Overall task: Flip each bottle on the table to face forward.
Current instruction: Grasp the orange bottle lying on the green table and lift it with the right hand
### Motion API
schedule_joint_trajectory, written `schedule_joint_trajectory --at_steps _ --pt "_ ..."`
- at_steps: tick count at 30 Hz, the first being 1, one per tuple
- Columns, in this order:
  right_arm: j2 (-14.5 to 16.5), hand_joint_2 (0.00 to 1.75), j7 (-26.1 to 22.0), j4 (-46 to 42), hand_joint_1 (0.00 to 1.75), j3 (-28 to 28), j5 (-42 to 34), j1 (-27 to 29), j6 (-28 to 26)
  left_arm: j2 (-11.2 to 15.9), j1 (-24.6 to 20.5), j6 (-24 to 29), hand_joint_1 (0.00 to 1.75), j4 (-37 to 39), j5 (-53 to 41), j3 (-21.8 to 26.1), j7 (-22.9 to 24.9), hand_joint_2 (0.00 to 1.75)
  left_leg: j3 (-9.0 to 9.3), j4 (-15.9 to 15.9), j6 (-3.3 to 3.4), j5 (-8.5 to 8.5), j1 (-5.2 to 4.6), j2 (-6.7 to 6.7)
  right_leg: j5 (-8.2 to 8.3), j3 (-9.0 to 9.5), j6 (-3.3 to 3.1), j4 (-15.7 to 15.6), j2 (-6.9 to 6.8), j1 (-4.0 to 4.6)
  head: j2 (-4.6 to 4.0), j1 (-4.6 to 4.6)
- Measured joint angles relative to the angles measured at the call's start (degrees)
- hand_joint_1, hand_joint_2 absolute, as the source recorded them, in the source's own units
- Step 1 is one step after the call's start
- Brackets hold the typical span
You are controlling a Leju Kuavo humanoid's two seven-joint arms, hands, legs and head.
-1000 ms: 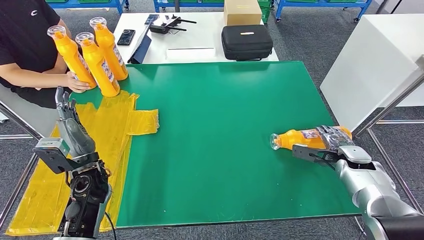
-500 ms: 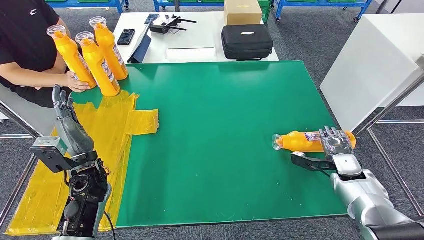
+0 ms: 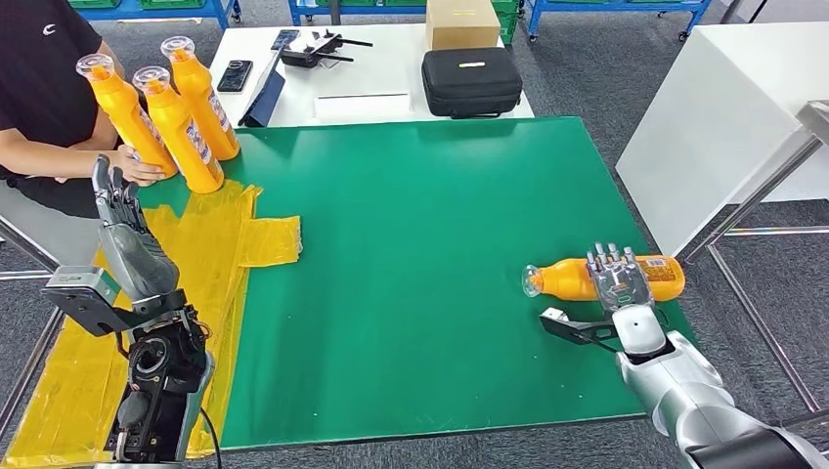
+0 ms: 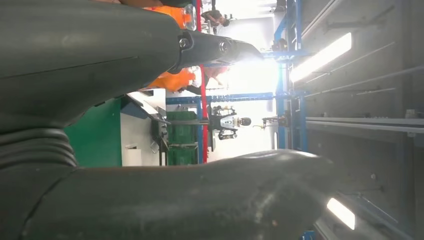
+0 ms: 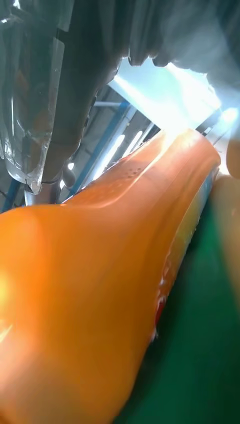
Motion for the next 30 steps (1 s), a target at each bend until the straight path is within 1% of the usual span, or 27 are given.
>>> schedule_joint_trajectory --at_steps 5,8,10,18,27,30 --pt "1.09 1.75 -0.82 0.48 0.0 0.33 -0.37 -0.34 2.24 0.17 0.06 0.63 0.0 -0.62 0.19 -0.75 -0.27 0.0 0.33 0.0 -0.29 -0.24 0.25 0.14 -0.11 0.07 -0.21 -0.02 0.2 0.25 0.0 0.02" --pt "1.46 1.75 -1.32 0.58 0.0 0.15 -0.98 -0.46 3.54 0.24 0.07 0.86 0.0 -0.84 0.28 -0.98 -0.45 0.0 0.75 -0.02 -0.27 -0.62 0.33 0.14 -0.47 0.1 -0.39 -0.04 0.21 0.35 0.0 0.01" --pt "1.55 1.75 -1.52 0.58 0.0 -0.01 -1.27 -0.47 3.91 0.32 0.08 0.98 0.0 -1.04 0.36 -1.21 -0.51 0.0 1.06 -0.03 -0.22 -0.83 0.36 0.13 -0.65 0.4 -0.4 -0.05 0.21 0.39 0.0 0.01" --pt "1.59 1.75 -1.56 0.62 0.0 -0.77 -2.26 -0.32 3.84 0.6 0.02 1.34 0.0 -1.63 0.86 -1.82 -0.66 0.0 1.71 -0.03 -0.34 -1.06 0.39 0.16 -0.89 1.04 -0.52 -0.06 0.23 0.47 0.0 0.01" --pt "1.5 1.75 -1.11 0.74 0.0 -2.19 -3.37 -0.09 3.81 0.92 0.02 1.75 0.0 -2.14 0.99 -2.25 -0.75 0.0 1.88 -0.03 -0.24 -1.23 0.38 0.14 -1.1 1.27 -0.36 -0.18 0.23 0.46 0.0 0.01" --pt "1.38 1.75 -1.06 0.74 0.0 -3.12 -4.29 0.01 3.05 1.02 0.03 1.95 0.0 -2.43 0.99 -2.35 -0.82 0.0 1.9 -0.03 -0.2 -1.23 0.38 0.13 -1.11 1.32 -0.34 -0.2 0.22 0.45 0.0 0.01"
